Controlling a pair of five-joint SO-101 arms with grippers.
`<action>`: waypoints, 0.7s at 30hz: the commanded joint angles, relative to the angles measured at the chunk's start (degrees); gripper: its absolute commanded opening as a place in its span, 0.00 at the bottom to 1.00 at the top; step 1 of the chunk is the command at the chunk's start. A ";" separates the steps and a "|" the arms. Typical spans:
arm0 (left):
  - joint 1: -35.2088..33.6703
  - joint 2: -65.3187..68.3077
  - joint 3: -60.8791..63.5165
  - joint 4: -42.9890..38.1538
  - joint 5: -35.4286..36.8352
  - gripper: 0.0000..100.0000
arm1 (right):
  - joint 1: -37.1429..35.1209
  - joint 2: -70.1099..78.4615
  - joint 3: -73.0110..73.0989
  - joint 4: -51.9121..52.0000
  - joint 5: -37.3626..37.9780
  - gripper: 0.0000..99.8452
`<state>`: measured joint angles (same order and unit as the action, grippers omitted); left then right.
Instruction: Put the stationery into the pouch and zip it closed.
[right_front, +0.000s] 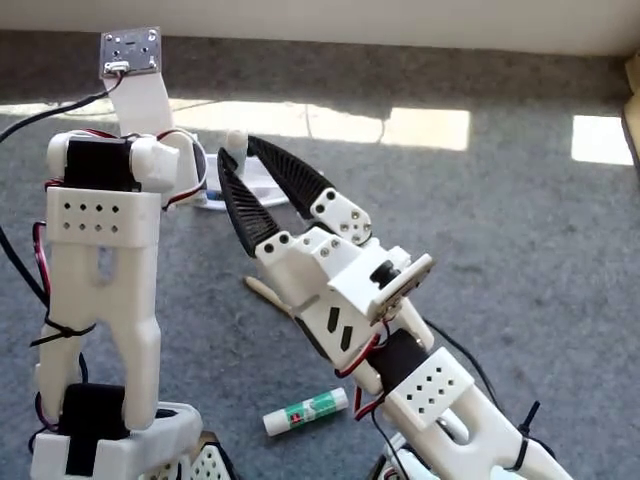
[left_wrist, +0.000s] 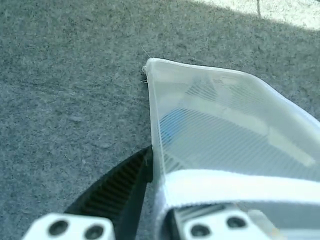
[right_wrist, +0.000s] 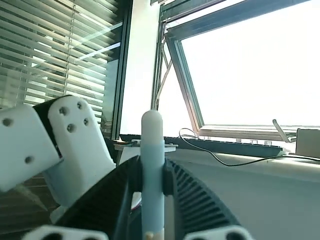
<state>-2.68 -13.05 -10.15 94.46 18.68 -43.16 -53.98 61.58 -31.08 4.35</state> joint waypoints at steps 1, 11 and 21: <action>0.84 -1.98 -1.27 -0.97 0.53 0.01 | -0.31 -1.01 0.48 -2.07 -0.70 0.00; 0.84 -1.98 -1.27 -0.97 0.53 0.01 | 0.57 7.69 0.48 -2.07 -0.70 0.00; 0.84 -1.98 -1.27 -1.14 0.53 0.01 | 2.07 10.95 0.66 -2.07 -0.70 0.00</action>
<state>-2.68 -13.05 -10.15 94.46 18.68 -42.02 -42.64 63.16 -31.34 4.35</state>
